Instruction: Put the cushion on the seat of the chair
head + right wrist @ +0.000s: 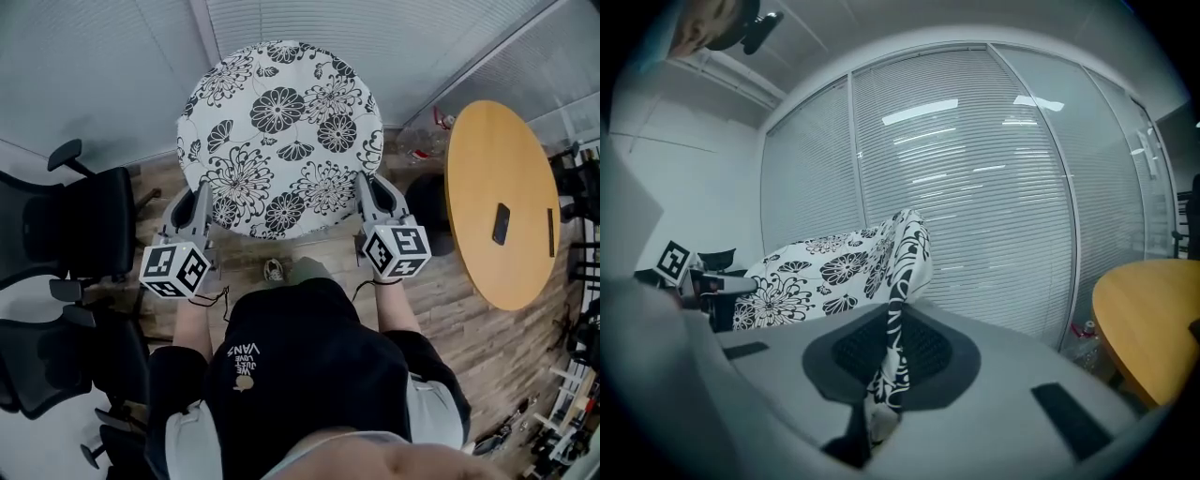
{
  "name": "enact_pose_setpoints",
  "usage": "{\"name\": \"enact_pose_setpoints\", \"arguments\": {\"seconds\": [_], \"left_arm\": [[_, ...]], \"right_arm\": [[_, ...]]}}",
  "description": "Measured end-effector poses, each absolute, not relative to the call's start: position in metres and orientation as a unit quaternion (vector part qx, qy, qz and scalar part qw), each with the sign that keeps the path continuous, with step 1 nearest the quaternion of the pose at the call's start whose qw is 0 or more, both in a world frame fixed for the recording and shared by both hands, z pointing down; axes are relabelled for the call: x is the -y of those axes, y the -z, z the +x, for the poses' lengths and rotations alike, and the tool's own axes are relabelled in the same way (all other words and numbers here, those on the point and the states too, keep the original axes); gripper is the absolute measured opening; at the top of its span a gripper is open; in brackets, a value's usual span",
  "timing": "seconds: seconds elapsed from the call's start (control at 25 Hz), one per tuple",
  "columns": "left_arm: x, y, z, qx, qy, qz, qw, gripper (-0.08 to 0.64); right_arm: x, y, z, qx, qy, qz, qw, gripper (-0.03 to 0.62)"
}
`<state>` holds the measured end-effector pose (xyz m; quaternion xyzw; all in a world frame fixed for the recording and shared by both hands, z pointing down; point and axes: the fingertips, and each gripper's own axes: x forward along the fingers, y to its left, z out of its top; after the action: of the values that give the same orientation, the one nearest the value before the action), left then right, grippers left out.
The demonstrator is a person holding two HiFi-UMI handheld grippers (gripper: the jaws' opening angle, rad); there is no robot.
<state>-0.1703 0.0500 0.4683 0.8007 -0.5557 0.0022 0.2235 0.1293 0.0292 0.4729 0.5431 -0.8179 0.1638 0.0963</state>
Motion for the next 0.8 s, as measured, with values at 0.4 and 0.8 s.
{"name": "enact_pose_setpoints", "arguments": {"seconds": [0.4, 0.8], "left_arm": [[-0.044, -0.478, -0.170, 0.565, -0.004, 0.791, 0.236, 0.043], [-0.041, -0.478, -0.171, 0.571, -0.014, 0.785, 0.240, 0.043]], "right_arm": [[-0.017, -0.478, 0.131, 0.823, -0.167, 0.532, 0.110, 0.034], [-0.013, -0.484, 0.133, 0.822, -0.178, 0.527, 0.117, 0.034]]}}
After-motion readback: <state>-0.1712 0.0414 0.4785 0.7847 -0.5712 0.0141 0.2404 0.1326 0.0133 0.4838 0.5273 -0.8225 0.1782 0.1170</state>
